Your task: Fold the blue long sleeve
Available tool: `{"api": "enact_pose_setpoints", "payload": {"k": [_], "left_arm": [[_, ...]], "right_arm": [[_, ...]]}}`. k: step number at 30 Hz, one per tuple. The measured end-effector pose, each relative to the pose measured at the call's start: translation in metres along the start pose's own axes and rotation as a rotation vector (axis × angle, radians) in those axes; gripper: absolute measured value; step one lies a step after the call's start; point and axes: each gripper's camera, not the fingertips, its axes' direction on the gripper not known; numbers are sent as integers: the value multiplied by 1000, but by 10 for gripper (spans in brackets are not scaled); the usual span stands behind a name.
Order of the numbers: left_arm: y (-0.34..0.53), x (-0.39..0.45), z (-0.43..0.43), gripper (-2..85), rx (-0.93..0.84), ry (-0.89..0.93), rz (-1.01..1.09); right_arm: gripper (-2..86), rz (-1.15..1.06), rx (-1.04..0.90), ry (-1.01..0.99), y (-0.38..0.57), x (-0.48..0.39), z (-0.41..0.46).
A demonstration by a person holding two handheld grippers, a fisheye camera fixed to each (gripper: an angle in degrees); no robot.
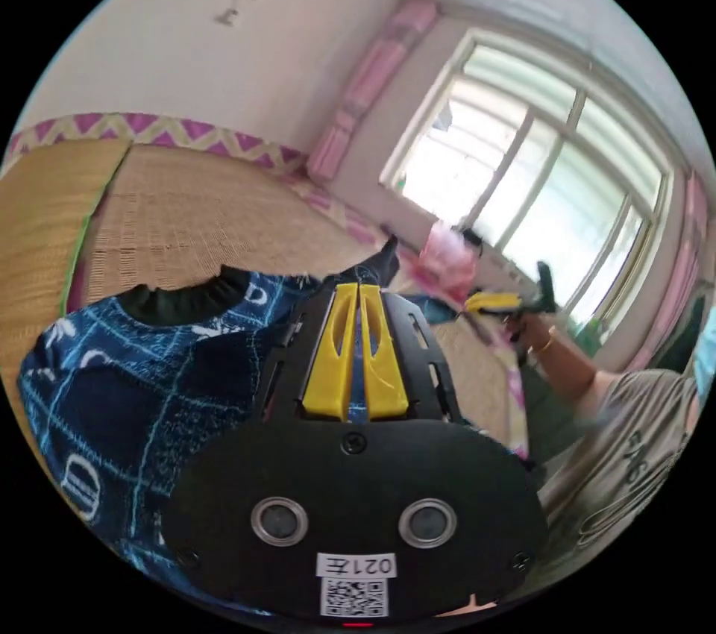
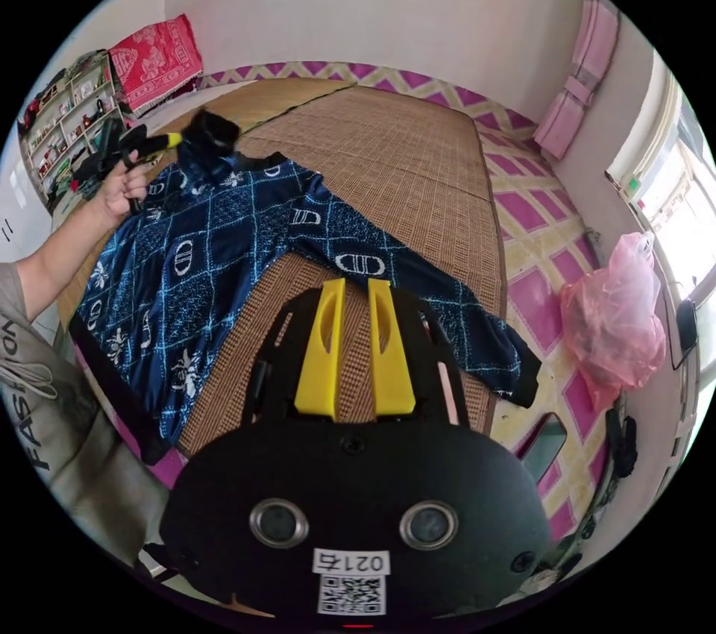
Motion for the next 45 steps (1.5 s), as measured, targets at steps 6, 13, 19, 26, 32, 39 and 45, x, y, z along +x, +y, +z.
{"api": "enact_pose_setpoints", "payload": {"k": [6,13,19,26,32,39,45], "left_arm": [[47,-53,-306,-9,369,-213,-78],[197,-131,-569,-9,564,-626,-323],[311,-206,-628,-9,579,-547,-543],[329,-206,-634,4,596,-523,-489],[308,-165,-637,119,513,-567,-319],[257,-141,-592,136,261,-780,-266],[273,-107,-586,115,241,-808,-215]], "right_arm": [[49,30,6,-5,19,7,-5],[46,142,-25,-108,51,7,10],[44,203,-30,-174,71,-4,15],[41,184,-22,-222,82,-31,13],[37,166,-18,-261,89,-45,19],[35,165,-23,-300,98,-53,37],[31,195,-26,-377,122,-52,50]]}}
